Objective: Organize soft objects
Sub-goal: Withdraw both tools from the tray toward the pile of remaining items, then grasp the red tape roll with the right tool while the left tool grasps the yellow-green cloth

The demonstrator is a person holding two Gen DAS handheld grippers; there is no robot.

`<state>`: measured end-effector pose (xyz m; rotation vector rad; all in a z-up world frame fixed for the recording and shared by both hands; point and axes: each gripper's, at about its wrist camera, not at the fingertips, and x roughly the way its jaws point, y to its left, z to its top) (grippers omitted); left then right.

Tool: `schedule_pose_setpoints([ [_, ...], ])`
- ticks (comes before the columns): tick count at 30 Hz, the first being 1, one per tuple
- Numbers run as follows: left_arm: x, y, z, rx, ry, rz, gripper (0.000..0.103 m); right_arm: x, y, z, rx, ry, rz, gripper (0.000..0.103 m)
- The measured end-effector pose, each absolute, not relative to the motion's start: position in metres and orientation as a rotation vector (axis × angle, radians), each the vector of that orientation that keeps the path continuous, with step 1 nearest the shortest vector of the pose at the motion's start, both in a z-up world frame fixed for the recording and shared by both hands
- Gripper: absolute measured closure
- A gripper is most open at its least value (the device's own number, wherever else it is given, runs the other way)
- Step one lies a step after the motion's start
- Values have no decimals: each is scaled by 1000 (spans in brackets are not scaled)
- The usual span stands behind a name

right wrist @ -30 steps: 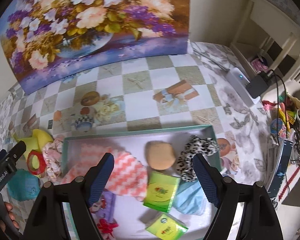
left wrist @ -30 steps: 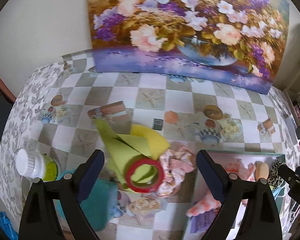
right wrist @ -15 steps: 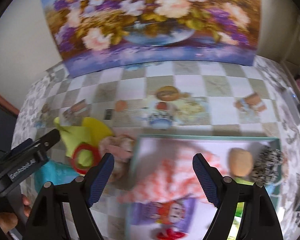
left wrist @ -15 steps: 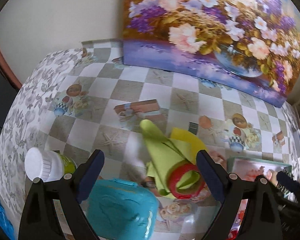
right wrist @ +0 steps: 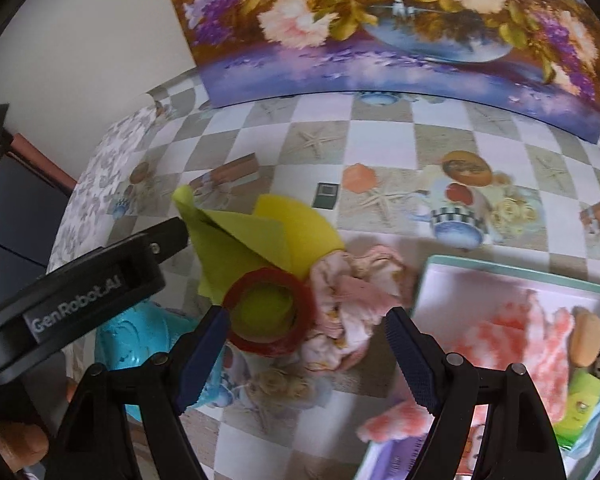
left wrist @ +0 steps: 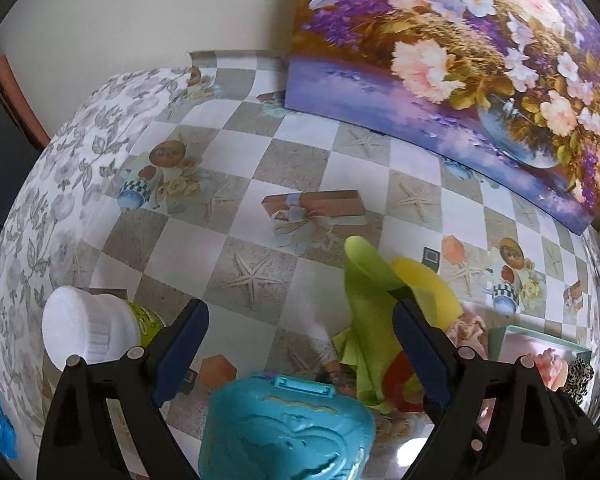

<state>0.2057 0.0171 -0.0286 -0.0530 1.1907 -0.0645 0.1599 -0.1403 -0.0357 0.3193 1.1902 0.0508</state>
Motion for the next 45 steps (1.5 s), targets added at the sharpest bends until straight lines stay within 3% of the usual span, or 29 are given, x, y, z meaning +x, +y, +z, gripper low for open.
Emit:
schedule_pose_setpoints([
  [13, 208, 24, -37, -72, 1211, -60, 10, 165, -124, -48, 308, 1215, 79, 23],
  [17, 209, 23, -37, -73, 1212, -64, 10, 165, -123, -50, 328, 1212, 107, 44],
  [21, 209, 22, -37, -73, 1213, -67, 10, 164, -122, -47, 324, 1200, 116, 48],
  [22, 209, 23, -37, -74, 1213, -68, 10, 164, -123, -47, 328, 1197, 115, 55],
  [23, 209, 22, -38, -76, 1213, -70, 10, 164, -125, -46, 328, 1196, 108, 71],
  [34, 209, 18, -38, -76, 1212, -73, 10, 164, -130, -51, 358, 1213, 100, 73],
  [39, 209, 19, -39, -83, 1217, -74, 10, 163, -134, -50, 377, 1200, 99, 90],
  [45, 209, 19, -39, -86, 1212, -73, 10, 162, -140, -44, 385, 1173, 93, 92],
])
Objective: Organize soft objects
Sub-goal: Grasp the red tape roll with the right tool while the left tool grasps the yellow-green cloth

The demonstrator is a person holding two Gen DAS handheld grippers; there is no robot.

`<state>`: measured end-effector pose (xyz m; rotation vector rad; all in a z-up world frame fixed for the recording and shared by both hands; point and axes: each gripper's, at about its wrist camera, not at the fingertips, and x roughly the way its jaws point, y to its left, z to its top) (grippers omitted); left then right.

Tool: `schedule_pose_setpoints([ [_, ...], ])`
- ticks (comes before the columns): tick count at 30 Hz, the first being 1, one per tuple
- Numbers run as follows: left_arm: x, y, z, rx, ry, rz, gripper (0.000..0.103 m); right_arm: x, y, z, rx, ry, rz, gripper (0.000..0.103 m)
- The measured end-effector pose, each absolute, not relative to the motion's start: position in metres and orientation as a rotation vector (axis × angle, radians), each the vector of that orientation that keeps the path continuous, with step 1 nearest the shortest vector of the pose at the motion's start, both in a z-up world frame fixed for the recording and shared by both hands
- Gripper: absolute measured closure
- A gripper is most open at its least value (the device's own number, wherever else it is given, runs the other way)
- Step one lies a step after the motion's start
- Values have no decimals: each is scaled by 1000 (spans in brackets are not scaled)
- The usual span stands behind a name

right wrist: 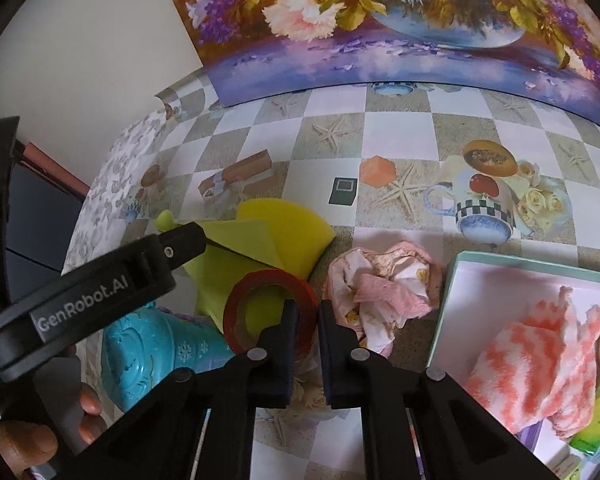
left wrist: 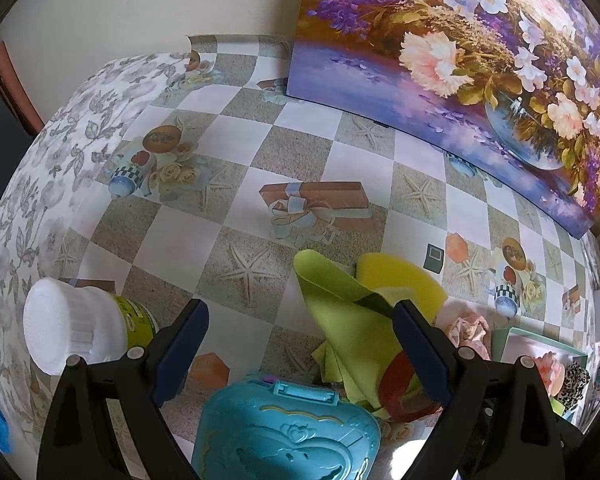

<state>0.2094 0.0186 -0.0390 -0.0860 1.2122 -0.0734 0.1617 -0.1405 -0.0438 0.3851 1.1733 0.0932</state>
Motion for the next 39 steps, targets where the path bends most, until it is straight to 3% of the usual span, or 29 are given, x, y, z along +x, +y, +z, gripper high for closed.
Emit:
schedule_pose_setpoints([
  [23, 213, 7, -46, -137, 1147, -113, 11, 147, -195, -6, 445, 1053, -8, 92],
  [30, 217, 5, -55, -171, 1152, -132, 41, 147, -195, -6, 446, 1053, -3, 92],
  [32, 217, 5, -55, -174, 1143, -135, 60, 147, -196, -6, 448, 1052, -4, 92],
  [35, 216, 1, -52, -147, 1127, -147, 79, 146, -198, -7, 451, 1051, -4, 92],
  [39, 215, -2, -53, -151, 1135, -181, 91, 146, -198, -7, 450, 1053, -4, 92],
])
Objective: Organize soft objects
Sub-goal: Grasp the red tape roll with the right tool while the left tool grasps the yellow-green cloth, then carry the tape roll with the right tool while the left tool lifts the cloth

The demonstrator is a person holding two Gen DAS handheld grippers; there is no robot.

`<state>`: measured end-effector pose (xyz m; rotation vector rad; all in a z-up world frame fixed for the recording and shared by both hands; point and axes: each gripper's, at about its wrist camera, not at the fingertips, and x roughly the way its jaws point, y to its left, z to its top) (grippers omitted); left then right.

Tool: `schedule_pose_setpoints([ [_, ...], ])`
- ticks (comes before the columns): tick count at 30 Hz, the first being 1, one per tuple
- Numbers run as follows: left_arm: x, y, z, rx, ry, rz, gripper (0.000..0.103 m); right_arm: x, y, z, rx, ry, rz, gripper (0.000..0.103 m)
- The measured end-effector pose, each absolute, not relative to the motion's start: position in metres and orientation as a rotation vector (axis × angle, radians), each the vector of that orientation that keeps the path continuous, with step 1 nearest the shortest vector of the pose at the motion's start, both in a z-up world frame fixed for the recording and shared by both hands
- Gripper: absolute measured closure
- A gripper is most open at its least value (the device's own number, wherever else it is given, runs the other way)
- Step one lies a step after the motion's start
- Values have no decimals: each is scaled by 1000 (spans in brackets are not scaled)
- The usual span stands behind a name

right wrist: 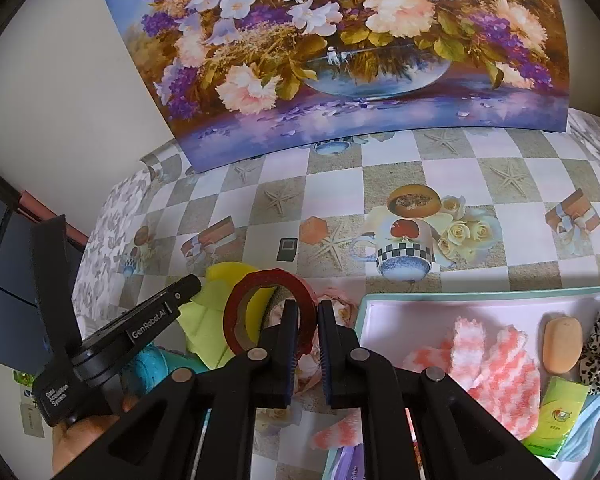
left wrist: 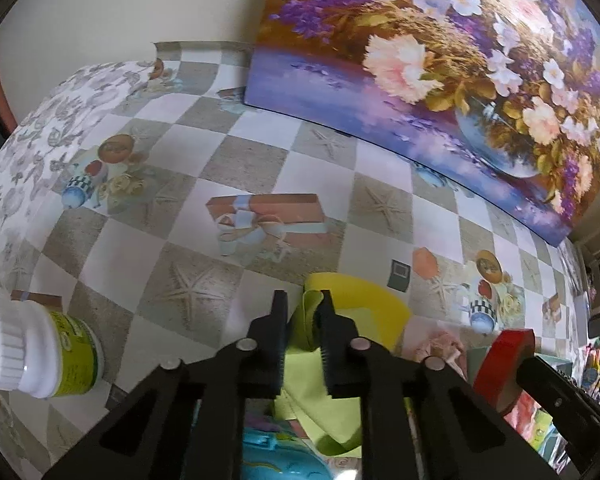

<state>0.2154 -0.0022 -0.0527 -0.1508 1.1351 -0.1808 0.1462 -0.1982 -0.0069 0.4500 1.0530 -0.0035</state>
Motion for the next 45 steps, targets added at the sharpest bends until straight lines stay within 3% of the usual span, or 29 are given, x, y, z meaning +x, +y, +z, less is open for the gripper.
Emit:
schedule_pose_setpoints([
  [11, 209, 0, -20, -194, 1062, -228, 95, 141, -205, 3, 453, 1040, -19, 92],
  [33, 133, -68, 110, -179, 833, -498, 95, 66, -288, 85, 448, 911, -250, 92],
  [38, 130, -84, 95, -90, 890, -478, 95, 49, -303, 85, 451, 924, -284, 92],
  [45, 153, -85, 26, -75, 1086, -399, 93, 51, -313, 53, 463, 1019, -313, 92],
])
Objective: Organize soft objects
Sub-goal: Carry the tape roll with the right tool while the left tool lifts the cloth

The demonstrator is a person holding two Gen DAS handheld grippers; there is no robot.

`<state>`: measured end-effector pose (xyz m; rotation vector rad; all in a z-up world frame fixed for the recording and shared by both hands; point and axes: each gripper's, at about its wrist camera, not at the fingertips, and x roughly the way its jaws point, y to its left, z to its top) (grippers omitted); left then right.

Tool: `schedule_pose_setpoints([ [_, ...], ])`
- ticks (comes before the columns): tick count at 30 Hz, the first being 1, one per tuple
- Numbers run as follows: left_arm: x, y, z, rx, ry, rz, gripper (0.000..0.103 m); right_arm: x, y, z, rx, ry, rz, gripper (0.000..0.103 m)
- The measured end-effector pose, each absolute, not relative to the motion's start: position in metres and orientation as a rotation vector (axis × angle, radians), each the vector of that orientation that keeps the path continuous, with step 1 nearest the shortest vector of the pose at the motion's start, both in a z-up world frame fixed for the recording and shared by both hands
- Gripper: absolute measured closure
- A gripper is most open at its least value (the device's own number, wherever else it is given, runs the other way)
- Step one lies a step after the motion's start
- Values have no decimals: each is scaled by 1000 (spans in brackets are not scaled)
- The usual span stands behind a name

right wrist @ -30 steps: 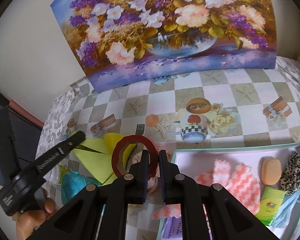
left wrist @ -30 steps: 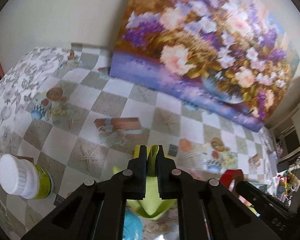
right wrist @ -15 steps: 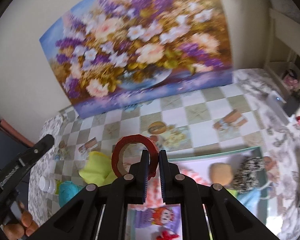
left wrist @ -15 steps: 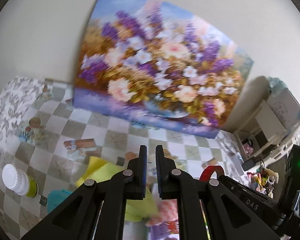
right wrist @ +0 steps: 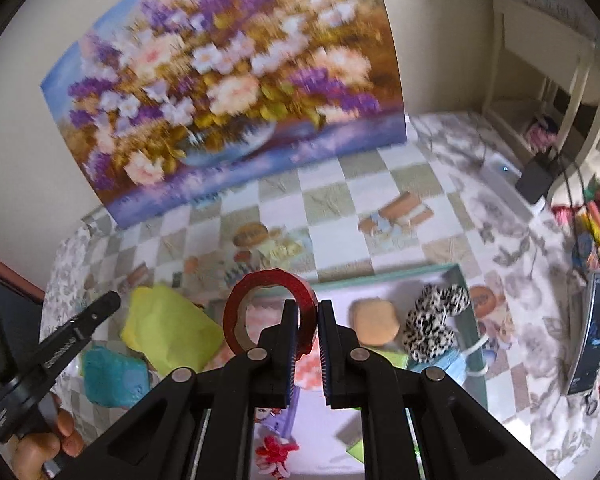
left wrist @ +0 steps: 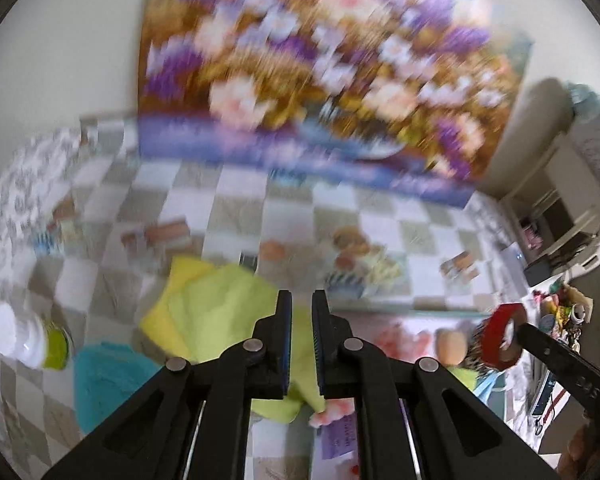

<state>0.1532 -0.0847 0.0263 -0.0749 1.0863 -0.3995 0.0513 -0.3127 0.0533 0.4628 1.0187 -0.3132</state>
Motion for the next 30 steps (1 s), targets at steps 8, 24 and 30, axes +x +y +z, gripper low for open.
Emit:
schedule_pose_setpoints([
  [8, 157, -91, -18, -59, 1216, -381, 60, 48, -308, 35, 456, 1078, -315, 92],
  [24, 145, -97, -51, -99, 1323, -435, 90, 11, -300, 35, 465, 1080, -332, 92],
  [30, 146, -86, -39, -152, 1282, -425, 96, 1, -303, 37, 477, 1070, -342, 92],
])
